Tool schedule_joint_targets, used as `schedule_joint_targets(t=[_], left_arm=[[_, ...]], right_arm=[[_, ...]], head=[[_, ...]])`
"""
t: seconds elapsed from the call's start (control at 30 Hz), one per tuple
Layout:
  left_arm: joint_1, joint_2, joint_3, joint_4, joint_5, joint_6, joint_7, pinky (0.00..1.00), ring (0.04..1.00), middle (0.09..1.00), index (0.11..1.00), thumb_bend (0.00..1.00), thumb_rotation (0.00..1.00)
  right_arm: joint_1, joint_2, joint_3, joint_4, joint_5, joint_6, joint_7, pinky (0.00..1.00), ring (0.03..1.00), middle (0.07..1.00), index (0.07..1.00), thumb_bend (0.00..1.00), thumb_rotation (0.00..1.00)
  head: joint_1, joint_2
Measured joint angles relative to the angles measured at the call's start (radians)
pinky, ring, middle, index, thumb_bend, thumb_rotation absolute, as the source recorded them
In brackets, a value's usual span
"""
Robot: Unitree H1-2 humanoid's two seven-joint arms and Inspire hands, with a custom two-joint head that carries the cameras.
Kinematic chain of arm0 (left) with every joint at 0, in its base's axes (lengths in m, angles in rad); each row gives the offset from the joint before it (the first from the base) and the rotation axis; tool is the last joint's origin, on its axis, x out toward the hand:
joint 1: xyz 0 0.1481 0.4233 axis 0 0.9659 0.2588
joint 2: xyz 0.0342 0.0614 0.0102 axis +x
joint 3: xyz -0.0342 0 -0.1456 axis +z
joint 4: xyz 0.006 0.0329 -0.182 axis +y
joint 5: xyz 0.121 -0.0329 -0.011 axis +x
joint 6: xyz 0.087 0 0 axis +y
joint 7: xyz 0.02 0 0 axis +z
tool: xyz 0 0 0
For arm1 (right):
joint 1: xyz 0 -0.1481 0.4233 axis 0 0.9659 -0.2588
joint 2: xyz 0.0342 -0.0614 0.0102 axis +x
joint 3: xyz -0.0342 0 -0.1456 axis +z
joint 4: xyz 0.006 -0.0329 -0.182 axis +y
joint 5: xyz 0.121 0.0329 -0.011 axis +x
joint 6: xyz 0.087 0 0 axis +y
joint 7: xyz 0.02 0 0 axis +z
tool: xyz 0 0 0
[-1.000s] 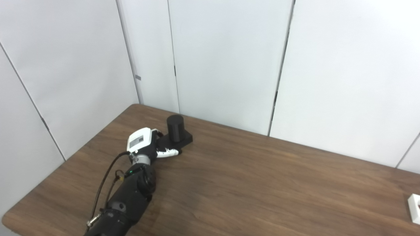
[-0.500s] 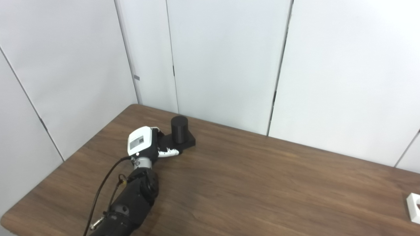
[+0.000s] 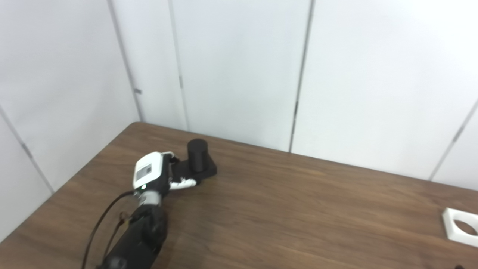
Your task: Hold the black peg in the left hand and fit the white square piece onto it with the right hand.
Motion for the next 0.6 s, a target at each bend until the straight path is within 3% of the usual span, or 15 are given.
schedule_joint_targets(t=[0.17,0.3,0.5,0.6], left_arm=[[0.093,-0.014,-0.01,-0.202,0.014,0.018,-0.065,0.71,0.814,0.734,0.485,0.52,0.05],[0.164,-0.046,-0.048,-0.373,0.051,0.048,-0.129,0.72,0.816,0.73,0.485,0.52,0.05],[0.267,-0.123,-0.123,-0.536,0.114,0.042,-0.196,0.71,0.813,0.722,0.485,0.52,0.05],[0.314,-0.152,-0.149,-0.598,0.127,0.034,-0.223,0.71,0.808,0.724,0.485,0.52,0.05]], right_arm=[[-0.001,0.001,0.005,-0.001,0.022,0.001,0.0,1.0,1.0,0.98,0.979,0.65,1.0],[-0.002,0.001,0.008,-0.003,0.04,0.002,0.0,1.0,1.0,0.97,0.981,0.62,1.0],[-0.004,0.001,0.014,-0.014,0.04,0.011,-0.003,1.0,1.0,0.972,0.978,0.55,1.0],[-0.003,0.001,0.018,-0.022,0.039,0.016,-0.004,1.0,1.0,0.981,0.984,0.5,1.0]], head=[[-0.02,0.02],[-0.032,0.04],[-0.051,0.065],[-0.086,0.101]])
